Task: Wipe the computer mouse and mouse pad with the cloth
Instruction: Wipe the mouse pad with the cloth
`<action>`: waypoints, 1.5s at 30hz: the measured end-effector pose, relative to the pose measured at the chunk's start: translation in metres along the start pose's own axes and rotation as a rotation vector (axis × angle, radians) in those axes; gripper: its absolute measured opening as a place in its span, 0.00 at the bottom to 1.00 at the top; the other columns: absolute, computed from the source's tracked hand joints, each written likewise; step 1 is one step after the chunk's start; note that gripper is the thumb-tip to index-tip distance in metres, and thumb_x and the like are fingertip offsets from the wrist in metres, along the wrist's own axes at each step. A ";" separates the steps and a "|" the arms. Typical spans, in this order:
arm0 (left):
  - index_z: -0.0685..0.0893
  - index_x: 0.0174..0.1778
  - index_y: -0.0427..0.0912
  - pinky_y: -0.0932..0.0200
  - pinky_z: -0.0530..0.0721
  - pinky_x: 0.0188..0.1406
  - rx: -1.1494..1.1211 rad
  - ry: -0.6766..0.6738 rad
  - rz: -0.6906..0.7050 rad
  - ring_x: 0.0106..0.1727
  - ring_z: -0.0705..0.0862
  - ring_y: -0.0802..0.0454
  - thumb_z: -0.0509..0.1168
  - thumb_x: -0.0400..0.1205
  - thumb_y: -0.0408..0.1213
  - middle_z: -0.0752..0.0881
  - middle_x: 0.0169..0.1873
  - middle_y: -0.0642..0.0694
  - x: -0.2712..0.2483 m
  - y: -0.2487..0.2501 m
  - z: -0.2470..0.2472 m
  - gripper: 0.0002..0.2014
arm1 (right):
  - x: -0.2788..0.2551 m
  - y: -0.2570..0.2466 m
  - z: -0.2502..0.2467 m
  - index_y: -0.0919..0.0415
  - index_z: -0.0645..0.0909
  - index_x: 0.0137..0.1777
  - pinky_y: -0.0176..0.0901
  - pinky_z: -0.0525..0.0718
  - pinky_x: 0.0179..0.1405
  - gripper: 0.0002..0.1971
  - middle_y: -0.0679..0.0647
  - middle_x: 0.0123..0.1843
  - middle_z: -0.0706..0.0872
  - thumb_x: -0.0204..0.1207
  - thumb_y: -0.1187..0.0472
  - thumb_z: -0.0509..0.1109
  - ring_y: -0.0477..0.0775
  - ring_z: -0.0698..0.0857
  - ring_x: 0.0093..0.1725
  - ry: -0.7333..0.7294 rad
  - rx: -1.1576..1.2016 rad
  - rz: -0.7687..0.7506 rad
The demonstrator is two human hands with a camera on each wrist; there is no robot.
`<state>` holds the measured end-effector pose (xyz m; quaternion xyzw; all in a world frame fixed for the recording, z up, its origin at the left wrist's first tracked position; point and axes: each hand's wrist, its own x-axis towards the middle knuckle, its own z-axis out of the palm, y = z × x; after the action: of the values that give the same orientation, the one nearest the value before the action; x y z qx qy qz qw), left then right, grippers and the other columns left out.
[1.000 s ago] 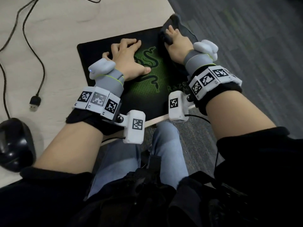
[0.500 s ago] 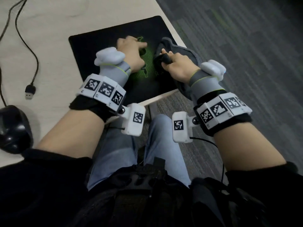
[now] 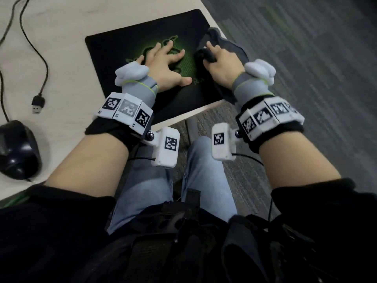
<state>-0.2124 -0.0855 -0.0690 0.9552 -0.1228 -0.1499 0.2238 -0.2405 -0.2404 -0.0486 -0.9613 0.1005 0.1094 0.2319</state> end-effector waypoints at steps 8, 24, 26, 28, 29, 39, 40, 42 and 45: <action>0.62 0.77 0.66 0.44 0.41 0.81 0.034 -0.007 0.020 0.84 0.44 0.55 0.67 0.74 0.58 0.50 0.83 0.59 -0.002 -0.001 0.002 0.35 | -0.032 0.029 0.018 0.57 0.68 0.78 0.45 0.54 0.82 0.23 0.52 0.82 0.65 0.82 0.64 0.60 0.51 0.61 0.83 0.171 0.154 -0.095; 0.61 0.78 0.63 0.43 0.39 0.81 0.024 -0.004 0.021 0.85 0.43 0.53 0.67 0.75 0.56 0.49 0.84 0.57 -0.006 0.002 0.003 0.35 | -0.019 0.032 0.014 0.52 0.64 0.80 0.38 0.57 0.78 0.25 0.56 0.83 0.62 0.83 0.58 0.61 0.54 0.62 0.83 0.047 0.225 -0.091; 0.61 0.79 0.63 0.43 0.39 0.81 0.036 0.007 0.016 0.85 0.43 0.53 0.67 0.75 0.57 0.49 0.84 0.57 -0.006 0.002 0.004 0.36 | -0.015 0.028 0.011 0.52 0.60 0.81 0.40 0.55 0.79 0.26 0.56 0.84 0.58 0.84 0.56 0.59 0.57 0.60 0.83 0.056 0.172 -0.034; 0.61 0.78 0.63 0.43 0.40 0.82 0.036 0.010 0.020 0.85 0.43 0.52 0.67 0.75 0.57 0.50 0.84 0.57 -0.005 0.002 0.006 0.36 | -0.021 0.018 0.017 0.52 0.58 0.82 0.42 0.53 0.80 0.27 0.57 0.85 0.57 0.84 0.56 0.58 0.59 0.58 0.84 0.034 0.141 -0.051; 0.61 0.78 0.63 0.43 0.40 0.82 0.037 0.012 0.022 0.85 0.43 0.52 0.67 0.75 0.55 0.50 0.84 0.56 -0.004 0.002 0.005 0.35 | -0.026 0.012 0.022 0.53 0.60 0.81 0.44 0.52 0.81 0.26 0.56 0.84 0.58 0.84 0.57 0.58 0.58 0.57 0.84 0.012 0.152 -0.089; 0.62 0.79 0.62 0.43 0.40 0.81 0.021 -0.010 0.050 0.85 0.43 0.53 0.68 0.75 0.55 0.50 0.84 0.56 -0.006 -0.001 0.001 0.36 | -0.004 0.023 0.006 0.54 0.58 0.82 0.41 0.50 0.81 0.26 0.55 0.85 0.55 0.85 0.58 0.56 0.55 0.55 0.85 0.017 0.153 -0.055; 0.62 0.79 0.62 0.43 0.40 0.81 0.021 -0.003 0.050 0.85 0.43 0.53 0.68 0.75 0.56 0.50 0.84 0.56 -0.007 -0.002 0.002 0.36 | -0.002 0.023 0.005 0.53 0.57 0.82 0.43 0.51 0.81 0.26 0.56 0.85 0.55 0.85 0.57 0.56 0.57 0.55 0.84 0.015 0.154 -0.030; 0.62 0.78 0.63 0.44 0.41 0.81 0.023 0.016 0.050 0.85 0.44 0.53 0.68 0.74 0.56 0.50 0.84 0.56 -0.005 -0.003 0.005 0.36 | -0.007 0.018 0.007 0.51 0.55 0.82 0.44 0.51 0.81 0.27 0.57 0.85 0.55 0.85 0.55 0.56 0.59 0.55 0.84 -0.007 0.133 -0.013; 0.63 0.78 0.61 0.44 0.41 0.82 0.019 0.041 0.044 0.85 0.45 0.54 0.68 0.75 0.50 0.51 0.84 0.56 -0.003 -0.003 0.006 0.35 | -0.026 0.001 0.023 0.52 0.60 0.81 0.42 0.51 0.81 0.25 0.57 0.84 0.58 0.84 0.58 0.58 0.57 0.57 0.84 -0.056 0.149 -0.139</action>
<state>-0.2168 -0.0844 -0.0750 0.9572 -0.1405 -0.1241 0.2203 -0.2696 -0.2267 -0.0622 -0.9427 0.0349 0.1122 0.3123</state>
